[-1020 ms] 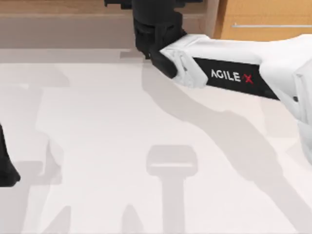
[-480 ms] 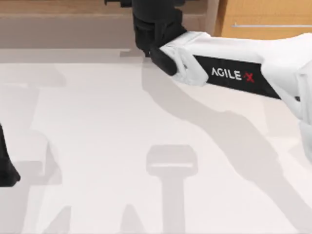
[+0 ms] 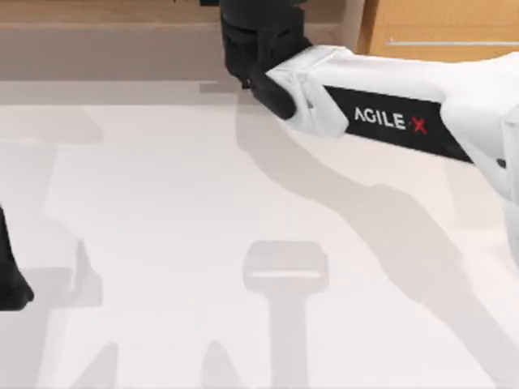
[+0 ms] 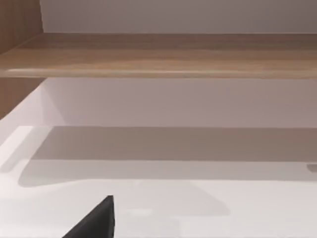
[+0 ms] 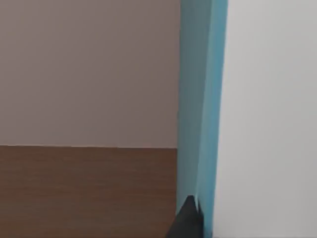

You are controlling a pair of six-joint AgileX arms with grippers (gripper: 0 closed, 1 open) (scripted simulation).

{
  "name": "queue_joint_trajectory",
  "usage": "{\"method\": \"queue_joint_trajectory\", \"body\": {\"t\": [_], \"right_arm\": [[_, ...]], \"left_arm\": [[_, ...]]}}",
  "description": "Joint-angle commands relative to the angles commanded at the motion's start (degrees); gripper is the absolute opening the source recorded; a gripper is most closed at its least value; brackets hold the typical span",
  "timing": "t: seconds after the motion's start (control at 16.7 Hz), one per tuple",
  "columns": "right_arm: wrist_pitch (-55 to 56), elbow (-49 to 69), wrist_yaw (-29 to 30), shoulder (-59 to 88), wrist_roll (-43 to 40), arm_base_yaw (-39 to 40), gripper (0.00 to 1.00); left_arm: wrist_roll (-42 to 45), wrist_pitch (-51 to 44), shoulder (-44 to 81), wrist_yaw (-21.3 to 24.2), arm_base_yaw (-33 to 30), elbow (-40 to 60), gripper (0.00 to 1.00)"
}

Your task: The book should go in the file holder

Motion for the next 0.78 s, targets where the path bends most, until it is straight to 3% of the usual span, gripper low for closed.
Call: {"method": "queue_joint_trajectory", "body": {"t": [0.3,0.78], "right_arm": [[-6.59,-4.71,-9.17,-7.45,2.07,0.71,0.0],[-26.0,-21.27,-41.39,-30.2,12.93,-5.47,0.0]], "left_arm": [[0.0,0.0,0.0,0.0,0.0,0.0,1.0],[0.0,0.0,0.0,0.0,0.0,0.0,1.0]]}}
